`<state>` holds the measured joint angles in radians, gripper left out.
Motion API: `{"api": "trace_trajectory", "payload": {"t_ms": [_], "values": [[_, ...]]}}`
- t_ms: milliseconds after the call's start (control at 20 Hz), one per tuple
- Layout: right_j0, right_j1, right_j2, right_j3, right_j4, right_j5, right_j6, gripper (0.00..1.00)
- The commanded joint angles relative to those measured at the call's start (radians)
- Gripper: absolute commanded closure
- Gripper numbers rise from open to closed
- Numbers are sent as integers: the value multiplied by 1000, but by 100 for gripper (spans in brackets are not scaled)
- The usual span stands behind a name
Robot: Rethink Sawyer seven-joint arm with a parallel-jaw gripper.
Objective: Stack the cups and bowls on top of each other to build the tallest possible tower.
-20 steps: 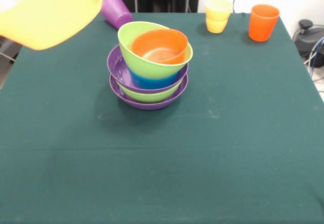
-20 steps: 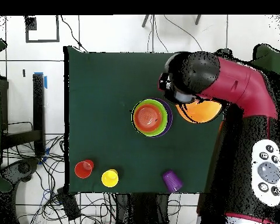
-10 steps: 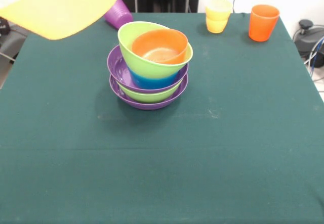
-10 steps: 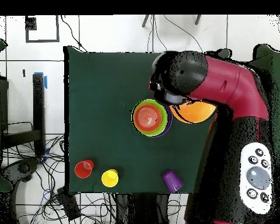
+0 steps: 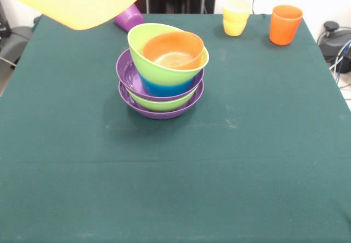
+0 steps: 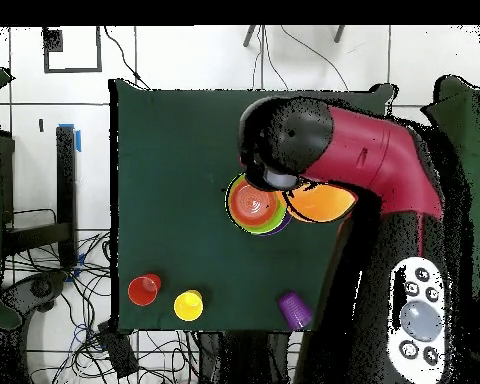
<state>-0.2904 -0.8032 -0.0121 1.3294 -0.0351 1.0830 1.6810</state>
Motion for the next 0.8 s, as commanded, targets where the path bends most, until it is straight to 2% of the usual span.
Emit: {"api": "trace_trajectory", "payload": {"t_ms": [50,800], "values": [[46,-5,-8,162,17,-36,203,100],[110,-29,-56,232,46,-100,273,100]]}}
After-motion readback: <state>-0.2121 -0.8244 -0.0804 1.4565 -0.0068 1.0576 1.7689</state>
